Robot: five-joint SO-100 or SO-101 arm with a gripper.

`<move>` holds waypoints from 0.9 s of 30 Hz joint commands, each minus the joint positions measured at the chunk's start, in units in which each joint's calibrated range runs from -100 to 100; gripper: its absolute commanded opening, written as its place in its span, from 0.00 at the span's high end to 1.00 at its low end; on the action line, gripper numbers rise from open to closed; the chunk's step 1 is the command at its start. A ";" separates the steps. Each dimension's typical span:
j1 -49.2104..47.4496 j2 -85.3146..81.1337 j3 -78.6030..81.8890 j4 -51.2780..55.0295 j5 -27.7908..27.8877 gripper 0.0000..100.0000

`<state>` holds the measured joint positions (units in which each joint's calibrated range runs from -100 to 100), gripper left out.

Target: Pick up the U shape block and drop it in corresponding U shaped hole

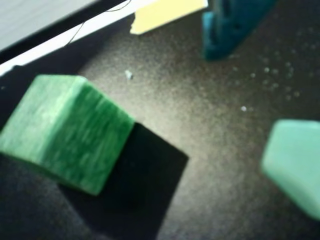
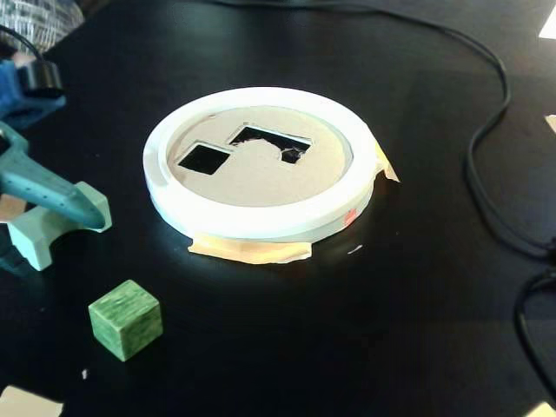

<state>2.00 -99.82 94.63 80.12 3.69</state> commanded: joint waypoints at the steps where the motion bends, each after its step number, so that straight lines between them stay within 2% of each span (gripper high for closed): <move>1: -0.87 -0.18 -4.29 -3.50 -0.39 0.03; 4: -0.87 -0.18 -8.11 -4.60 -0.93 0.03; 9: -1.12 -0.09 -13.67 -4.60 -8.64 0.04; 14: -10.86 1.17 -20.59 -2.60 -11.77 0.03; 16: -14.86 7.35 -24.87 1.42 -14.02 0.03; 24: -19.73 30.18 -49.00 19.88 -20.46 0.03; 27: -25.97 36.72 -57.56 19.88 -24.76 0.05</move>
<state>-16.88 -73.25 53.64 96.51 -15.80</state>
